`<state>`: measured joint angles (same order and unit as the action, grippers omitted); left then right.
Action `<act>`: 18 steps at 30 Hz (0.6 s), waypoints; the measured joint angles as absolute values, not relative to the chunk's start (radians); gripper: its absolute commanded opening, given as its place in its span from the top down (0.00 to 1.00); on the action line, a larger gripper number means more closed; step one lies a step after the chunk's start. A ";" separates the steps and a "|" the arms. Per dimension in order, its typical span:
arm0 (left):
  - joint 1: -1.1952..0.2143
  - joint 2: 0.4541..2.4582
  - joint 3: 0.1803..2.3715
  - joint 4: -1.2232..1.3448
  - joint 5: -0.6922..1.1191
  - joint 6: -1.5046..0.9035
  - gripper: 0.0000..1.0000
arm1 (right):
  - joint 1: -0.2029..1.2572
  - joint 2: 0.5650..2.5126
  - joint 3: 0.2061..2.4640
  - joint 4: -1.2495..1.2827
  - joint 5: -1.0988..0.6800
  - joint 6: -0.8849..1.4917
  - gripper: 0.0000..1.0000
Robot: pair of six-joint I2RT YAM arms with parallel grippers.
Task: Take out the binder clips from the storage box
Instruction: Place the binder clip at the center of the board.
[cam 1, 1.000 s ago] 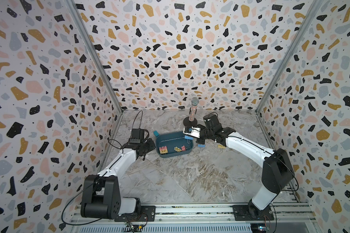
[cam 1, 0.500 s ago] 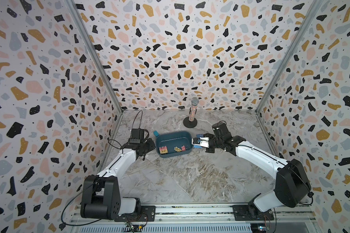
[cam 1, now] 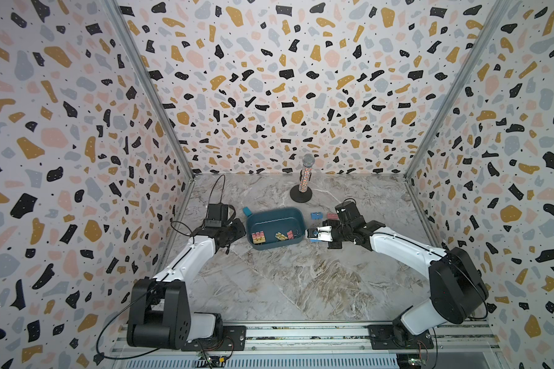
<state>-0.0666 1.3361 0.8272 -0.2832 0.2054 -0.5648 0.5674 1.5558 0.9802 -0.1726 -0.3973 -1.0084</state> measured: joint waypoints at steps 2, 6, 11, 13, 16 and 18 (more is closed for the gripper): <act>-0.067 1.330 0.827 -0.283 0.206 -0.565 0.70 | 0.565 1.578 0.967 -0.158 -0.401 -1.016 1.00; -0.067 1.318 0.827 -0.283 0.206 -0.565 0.70 | 0.563 1.608 0.939 -0.124 -0.409 -1.027 1.00; -0.067 1.317 0.827 -0.283 0.209 -0.566 0.70 | 0.559 1.623 0.917 -0.089 -0.415 -1.039 1.00; -0.067 1.317 0.827 -0.283 0.209 -0.566 0.70 | 0.555 1.629 0.915 -0.077 -0.418 -1.042 1.00; -0.067 1.317 0.827 -0.283 0.210 -0.566 0.70 | 0.546 1.636 0.915 -0.065 -0.424 -1.045 1.00; -0.067 1.317 0.827 -0.283 0.209 -0.566 0.70 | 0.537 1.641 0.913 -0.051 -0.427 -1.048 1.00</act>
